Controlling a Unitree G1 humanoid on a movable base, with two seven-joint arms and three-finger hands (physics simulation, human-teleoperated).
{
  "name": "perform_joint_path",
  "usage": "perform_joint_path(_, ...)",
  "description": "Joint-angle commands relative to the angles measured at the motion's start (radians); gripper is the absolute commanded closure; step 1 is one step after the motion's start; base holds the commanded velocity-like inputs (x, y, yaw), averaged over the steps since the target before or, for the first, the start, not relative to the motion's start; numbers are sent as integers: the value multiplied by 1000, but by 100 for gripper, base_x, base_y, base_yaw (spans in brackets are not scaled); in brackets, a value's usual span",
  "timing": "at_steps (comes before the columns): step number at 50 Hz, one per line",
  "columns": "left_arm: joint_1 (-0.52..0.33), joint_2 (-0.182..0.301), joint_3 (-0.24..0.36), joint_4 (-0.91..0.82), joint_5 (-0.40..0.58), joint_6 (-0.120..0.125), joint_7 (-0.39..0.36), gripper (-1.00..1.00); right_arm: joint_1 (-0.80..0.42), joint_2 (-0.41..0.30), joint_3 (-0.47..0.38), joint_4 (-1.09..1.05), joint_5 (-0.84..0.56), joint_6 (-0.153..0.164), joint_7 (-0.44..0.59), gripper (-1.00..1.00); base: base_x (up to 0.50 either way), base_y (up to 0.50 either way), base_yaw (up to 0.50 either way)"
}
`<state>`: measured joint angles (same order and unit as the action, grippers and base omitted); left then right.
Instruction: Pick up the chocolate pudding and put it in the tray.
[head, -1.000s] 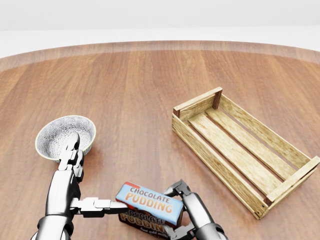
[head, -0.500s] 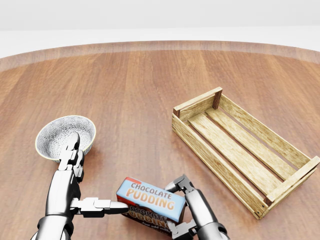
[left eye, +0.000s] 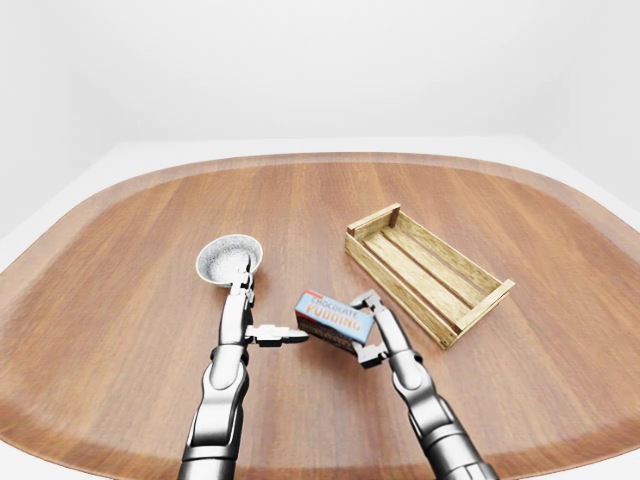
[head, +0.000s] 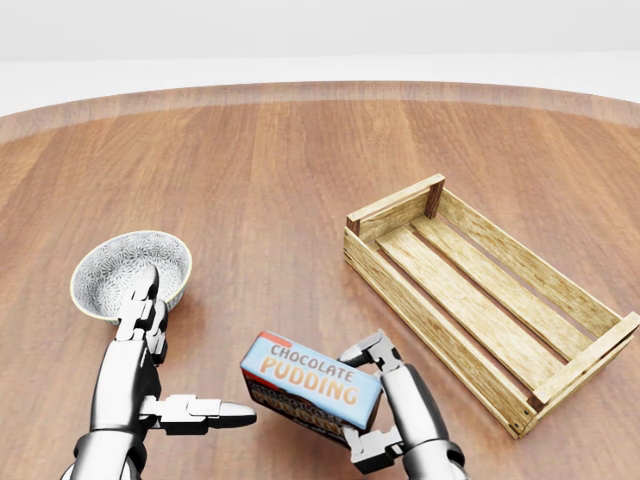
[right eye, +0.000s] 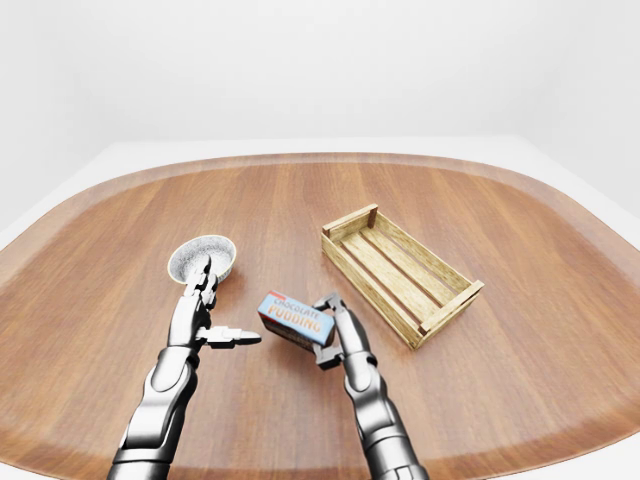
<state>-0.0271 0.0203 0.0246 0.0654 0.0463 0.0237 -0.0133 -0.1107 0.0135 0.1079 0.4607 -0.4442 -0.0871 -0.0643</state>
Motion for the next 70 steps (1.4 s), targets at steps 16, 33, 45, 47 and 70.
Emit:
perform_joint_path(16,-2,0,4,1,-15,0,-3,-100,46,-7,-2,-156,-27,0,-55,100,0,0,0)
perform_joint_path(33,1,0,3,-7,-13,-1,-4,-100,59,-9,-5,-254,-47,0,-80,100,0,0,0)
perform_joint_path(45,-1,0,4,-6,-14,0,-5,-100,3,-13,-24,-223,-48,0,-105,100,0,0,0)
perform_joint_path(47,0,0,3,-8,-14,3,-5,-100,3,-12,-21,-235,-58,0,-104,100,0,0,0)
perform_joint_path(70,-8,0,7,10,-19,3,-2,-100,-136,-12,-39,-250,-71,0,-89,100,0,0,0)
